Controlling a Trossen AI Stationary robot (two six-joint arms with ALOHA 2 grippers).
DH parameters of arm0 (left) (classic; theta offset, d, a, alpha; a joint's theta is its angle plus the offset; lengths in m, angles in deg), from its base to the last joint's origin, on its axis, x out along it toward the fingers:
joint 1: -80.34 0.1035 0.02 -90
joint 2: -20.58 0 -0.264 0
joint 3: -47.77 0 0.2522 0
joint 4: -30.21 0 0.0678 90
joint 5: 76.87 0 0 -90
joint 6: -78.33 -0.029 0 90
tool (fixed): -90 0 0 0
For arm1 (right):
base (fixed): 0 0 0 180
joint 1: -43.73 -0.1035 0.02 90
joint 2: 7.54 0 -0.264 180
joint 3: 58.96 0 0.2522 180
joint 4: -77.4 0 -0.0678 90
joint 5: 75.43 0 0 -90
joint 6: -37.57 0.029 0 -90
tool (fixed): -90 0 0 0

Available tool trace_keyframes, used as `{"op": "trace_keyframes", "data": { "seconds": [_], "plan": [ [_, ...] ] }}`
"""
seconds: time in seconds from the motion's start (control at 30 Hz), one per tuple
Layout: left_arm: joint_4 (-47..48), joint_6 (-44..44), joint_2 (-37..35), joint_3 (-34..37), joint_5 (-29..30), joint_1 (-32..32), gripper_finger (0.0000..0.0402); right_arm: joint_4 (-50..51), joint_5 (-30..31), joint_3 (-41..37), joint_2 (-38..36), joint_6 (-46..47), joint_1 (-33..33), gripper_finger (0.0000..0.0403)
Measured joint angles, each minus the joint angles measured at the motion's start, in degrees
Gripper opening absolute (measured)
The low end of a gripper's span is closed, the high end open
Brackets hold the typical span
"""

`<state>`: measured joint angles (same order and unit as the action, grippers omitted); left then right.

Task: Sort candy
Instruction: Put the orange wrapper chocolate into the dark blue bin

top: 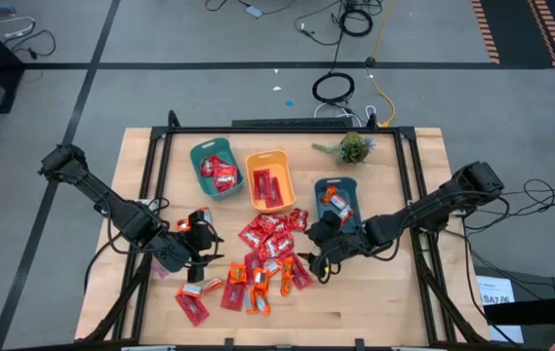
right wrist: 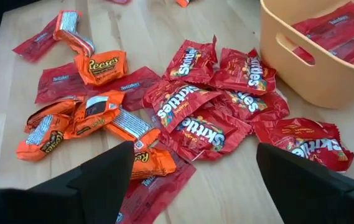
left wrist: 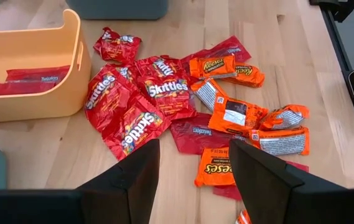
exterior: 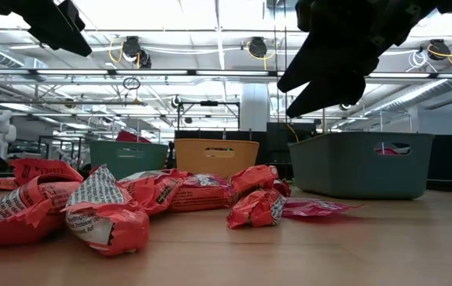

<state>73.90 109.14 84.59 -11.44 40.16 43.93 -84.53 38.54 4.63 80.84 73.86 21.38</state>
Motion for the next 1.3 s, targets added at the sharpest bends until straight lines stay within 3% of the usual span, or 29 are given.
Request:
{"op": "trace_keyframes", "data": {
  "seconds": [0.3,0.73,1.3],
  "plan": [
    [-1.6,2.3,0.0,0.0,0.7,0.0,0.0204,0.3,-0.1,0.0,0.0,-5.5,0.0,0.0332],
    [-7.2,3.3,0.0,0.0,1.1,0.0,0.0204,0.2,-0.1,0.0,0.0,-5.5,0.0,0.0332],
    [-6.4,4.4,0.0,0.0,7.6,0.0,0.0204,0.2,-0.1,0.0,0.0,-5.5,0.0,0.0332]
  ]
}}
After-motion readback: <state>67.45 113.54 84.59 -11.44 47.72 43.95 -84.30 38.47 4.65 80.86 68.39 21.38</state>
